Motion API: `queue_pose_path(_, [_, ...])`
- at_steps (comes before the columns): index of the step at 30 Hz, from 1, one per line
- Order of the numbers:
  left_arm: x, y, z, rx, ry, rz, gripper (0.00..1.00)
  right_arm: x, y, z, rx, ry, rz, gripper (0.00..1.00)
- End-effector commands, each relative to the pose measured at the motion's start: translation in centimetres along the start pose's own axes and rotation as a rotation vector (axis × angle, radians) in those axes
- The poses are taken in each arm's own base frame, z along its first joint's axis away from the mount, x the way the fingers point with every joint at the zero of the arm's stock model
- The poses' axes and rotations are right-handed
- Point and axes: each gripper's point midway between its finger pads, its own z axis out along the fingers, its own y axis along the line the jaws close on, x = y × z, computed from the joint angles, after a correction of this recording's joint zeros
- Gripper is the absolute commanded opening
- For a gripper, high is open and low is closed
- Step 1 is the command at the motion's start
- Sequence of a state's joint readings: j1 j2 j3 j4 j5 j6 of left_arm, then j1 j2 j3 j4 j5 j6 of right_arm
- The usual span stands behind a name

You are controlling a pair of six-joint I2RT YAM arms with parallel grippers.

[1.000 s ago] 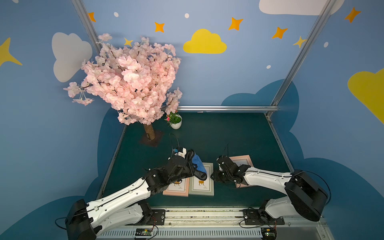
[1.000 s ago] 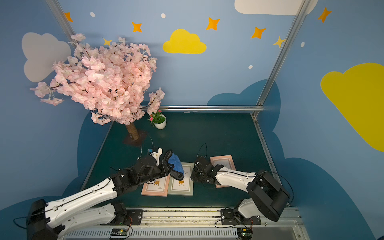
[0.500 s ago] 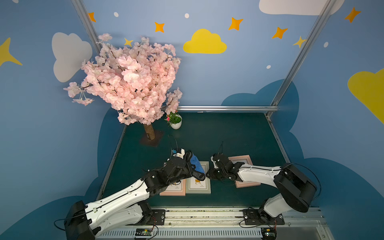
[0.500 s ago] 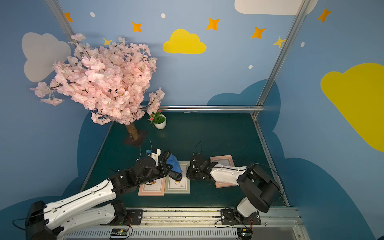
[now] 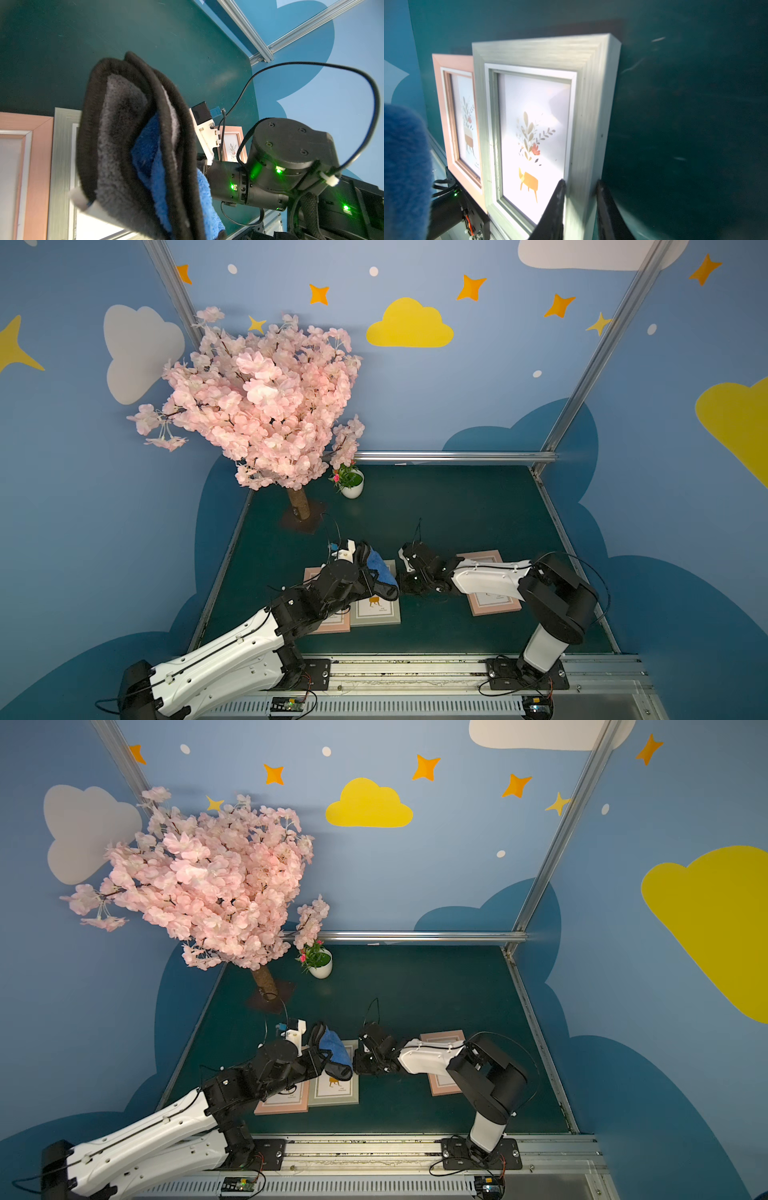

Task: Wipe the picture frame with a cloth
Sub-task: Move the picture frame to the center of the board.

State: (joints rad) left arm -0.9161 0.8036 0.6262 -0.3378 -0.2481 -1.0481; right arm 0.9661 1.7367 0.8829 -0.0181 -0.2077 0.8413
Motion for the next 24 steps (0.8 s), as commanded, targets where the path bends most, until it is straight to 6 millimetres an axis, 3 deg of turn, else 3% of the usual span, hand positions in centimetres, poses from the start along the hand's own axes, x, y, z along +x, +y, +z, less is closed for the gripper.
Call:
queue_pose_path(1, [-0.1,1.0,-0.1,-0.036,-0.015,-0.004,0.03,0.0,1.8,0.1,-0.043,0.003,-0.003,0.26])
queue_pose_path(7, [0.1,0.3,0.3,-0.015,0.001,0.008,0.03,-0.1,0.6,-1.6,0.025,-0.023,-0.008,0.34])
queue_pose_path(14, [0.1,-2.4,1.3,0.069,0.034,0.038,0.03,-1.1,-1.9,-8.4,0.145,-0.132,-0.041,0.51])
queue_pose_path(18, [0.6,-3.7,2.2,0.116,0.062,0.038,0.03,-1.0,-6.5,-13.5,0.343,-0.232,0.031,0.54])
queue_pose_path(24, [1.7,-4.8,3.6,0.143,0.104,0.044,0.03,0.0,-11.9,-19.8,0.539,-0.360,-0.035,0.57])
